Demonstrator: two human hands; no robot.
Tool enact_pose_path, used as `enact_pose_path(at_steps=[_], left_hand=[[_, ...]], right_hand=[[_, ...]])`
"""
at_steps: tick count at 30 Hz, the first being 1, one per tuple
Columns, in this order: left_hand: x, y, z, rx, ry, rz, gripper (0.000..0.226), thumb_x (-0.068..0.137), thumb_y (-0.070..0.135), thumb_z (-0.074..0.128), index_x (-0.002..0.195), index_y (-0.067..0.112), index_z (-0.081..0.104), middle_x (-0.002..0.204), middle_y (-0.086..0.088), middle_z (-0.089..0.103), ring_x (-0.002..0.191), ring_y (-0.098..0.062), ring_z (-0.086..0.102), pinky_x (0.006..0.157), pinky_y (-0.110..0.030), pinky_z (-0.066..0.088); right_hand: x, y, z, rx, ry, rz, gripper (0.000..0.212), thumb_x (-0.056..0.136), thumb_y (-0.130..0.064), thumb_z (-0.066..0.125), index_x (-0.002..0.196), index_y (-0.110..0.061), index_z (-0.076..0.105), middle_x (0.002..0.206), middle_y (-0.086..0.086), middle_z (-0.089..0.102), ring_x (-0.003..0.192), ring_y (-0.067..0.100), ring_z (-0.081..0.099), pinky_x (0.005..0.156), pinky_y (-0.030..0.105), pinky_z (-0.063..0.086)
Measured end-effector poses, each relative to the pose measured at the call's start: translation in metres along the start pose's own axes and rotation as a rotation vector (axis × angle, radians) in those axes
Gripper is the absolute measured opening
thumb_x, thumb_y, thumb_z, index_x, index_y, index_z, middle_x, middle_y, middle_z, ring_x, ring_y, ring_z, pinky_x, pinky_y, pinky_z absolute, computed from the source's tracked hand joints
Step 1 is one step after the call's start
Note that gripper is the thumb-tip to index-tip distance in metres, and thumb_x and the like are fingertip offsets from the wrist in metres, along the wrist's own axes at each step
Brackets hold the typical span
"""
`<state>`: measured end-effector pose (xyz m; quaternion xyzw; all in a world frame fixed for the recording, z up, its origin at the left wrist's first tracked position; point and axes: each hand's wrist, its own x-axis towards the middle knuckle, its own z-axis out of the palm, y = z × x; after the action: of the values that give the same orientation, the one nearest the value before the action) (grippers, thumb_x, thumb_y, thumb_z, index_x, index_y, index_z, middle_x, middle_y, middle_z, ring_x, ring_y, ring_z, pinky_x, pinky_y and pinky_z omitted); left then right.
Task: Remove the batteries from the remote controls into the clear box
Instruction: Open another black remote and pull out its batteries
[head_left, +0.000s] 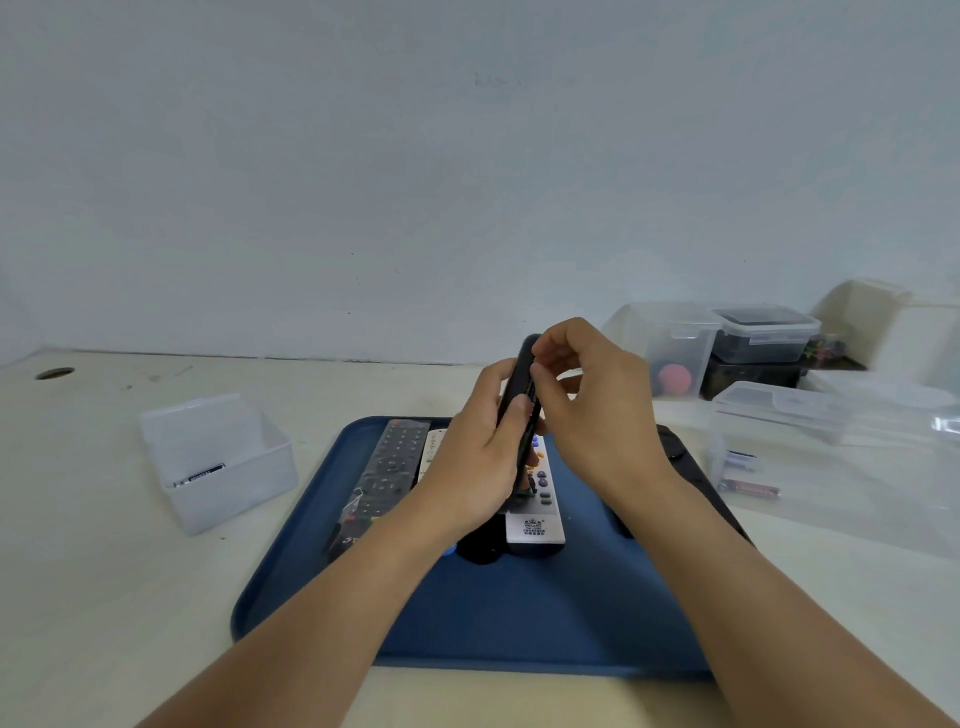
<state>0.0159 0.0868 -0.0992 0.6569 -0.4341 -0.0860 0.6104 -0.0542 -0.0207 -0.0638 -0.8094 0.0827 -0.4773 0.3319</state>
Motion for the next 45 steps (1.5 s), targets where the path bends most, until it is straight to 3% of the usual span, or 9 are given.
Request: enact_pose_path(at_steps=[6, 10, 16, 20, 26, 32, 37, 40, 45], left_hand=[[-0.002, -0.001, 0.002, 0.069, -0.002, -0.004, 0.029, 0.109, 0.022, 0.040, 0.135, 0.034, 0.045, 0.080, 0.009, 0.066, 0.060, -0.009, 0.057, 0.055, -0.022, 0.044], [0.001, 0.001, -0.001, 0.065, 0.040, -0.019, 0.025, 0.109, 0.027, 0.041, 0.130, 0.038, 0.049, 0.088, 0.004, 0.071, 0.065, -0.013, 0.062, 0.056, -0.030, 0.051], [0.009, 0.015, 0.000, -0.523, 0.100, -0.333, 0.020, 0.107, 0.019, 0.045, 0.125, 0.022, 0.055, 0.078, -0.010, 0.072, 0.053, -0.017, 0.060, 0.045, -0.029, 0.050], [0.011, 0.018, -0.011, -0.755, -0.005, -0.462, 0.022, 0.107, 0.019, 0.047, 0.125, 0.014, 0.058, 0.082, -0.015, 0.071, 0.054, -0.022, 0.060, 0.044, -0.029, 0.050], [0.013, 0.015, -0.028, -0.593, -0.314, -0.525, 0.044, 0.097, 0.046, 0.058, 0.121, 0.011, 0.070, 0.100, -0.017, 0.069, 0.061, -0.027, 0.063, 0.043, -0.029, 0.051], [0.020, 0.017, -0.058, -1.036, 0.007, -0.419, 0.063, 0.074, 0.052, 0.077, 0.111, 0.001, 0.073, 0.112, -0.018, 0.072, 0.082, -0.031, 0.071, 0.057, -0.029, 0.058], [0.020, 0.010, -0.016, -0.673, 0.139, -0.219, 0.025, 0.103, 0.031, 0.052, 0.124, 0.021, 0.063, 0.104, -0.003, 0.076, 0.089, -0.019, 0.068, 0.068, -0.033, 0.051], [0.019, 0.009, -0.015, -0.722, 0.228, -0.326, 0.038, 0.105, 0.046, 0.047, 0.123, 0.019, 0.066, 0.080, -0.002, 0.066, 0.076, -0.018, 0.068, 0.066, -0.033, 0.058], [0.019, 0.008, -0.028, -0.827, 0.132, -0.394, 0.045, 0.101, 0.043, 0.036, 0.123, 0.011, 0.060, 0.063, -0.005, 0.050, 0.047, -0.015, 0.043, 0.040, -0.023, 0.038]], right_hand=[[0.000, 0.005, 0.002, 0.005, 0.005, 0.041, 0.014, 0.091, -0.003, 0.061, 0.095, -0.016, 0.064, 0.085, -0.003, 0.065, 0.082, 0.012, 0.062, 0.074, 0.034, 0.055], [-0.003, 0.001, 0.004, 0.151, 0.027, 0.119, 0.021, 0.087, -0.003, 0.068, 0.092, -0.023, 0.065, 0.086, -0.006, 0.065, 0.081, 0.007, 0.065, 0.064, 0.019, 0.053], [0.014, 0.009, -0.011, 1.118, 0.268, 0.783, 0.018, 0.091, 0.008, 0.063, 0.100, -0.006, 0.060, 0.096, 0.013, 0.067, 0.073, 0.018, 0.066, 0.069, 0.026, 0.060], [0.022, 0.023, -0.023, 1.320, 0.180, 1.113, 0.033, 0.096, 0.011, 0.033, 0.114, 0.001, 0.059, 0.080, 0.011, 0.052, 0.052, 0.009, 0.038, 0.039, 0.016, 0.042], [0.019, 0.020, -0.019, 0.618, -0.211, 0.725, 0.037, 0.088, -0.048, 0.068, 0.081, -0.012, 0.072, 0.061, -0.001, 0.049, 0.040, 0.007, 0.024, 0.034, 0.018, 0.020], [0.015, 0.021, -0.020, 0.576, -0.181, 0.677, 0.030, 0.092, -0.030, 0.071, 0.072, -0.012, 0.058, 0.049, -0.005, 0.039, 0.036, 0.006, 0.026, 0.033, 0.016, 0.023], [-0.006, -0.001, 0.012, 0.478, -0.333, 0.632, 0.032, 0.097, -0.035, 0.061, 0.079, -0.009, 0.066, 0.056, 0.002, 0.059, 0.033, 0.006, 0.036, 0.035, 0.017, 0.029], [-0.010, -0.009, 0.014, 0.050, -0.303, 0.360, 0.044, 0.093, -0.040, 0.064, 0.058, -0.012, 0.065, 0.043, -0.009, 0.050, 0.037, 0.005, 0.038, 0.042, 0.016, 0.031], [-0.002, -0.020, -0.007, 0.108, -0.062, 0.092, 0.013, 0.080, -0.015, 0.071, 0.072, -0.021, 0.063, 0.070, -0.016, 0.065, 0.049, 0.005, 0.045, 0.051, 0.013, 0.036]])
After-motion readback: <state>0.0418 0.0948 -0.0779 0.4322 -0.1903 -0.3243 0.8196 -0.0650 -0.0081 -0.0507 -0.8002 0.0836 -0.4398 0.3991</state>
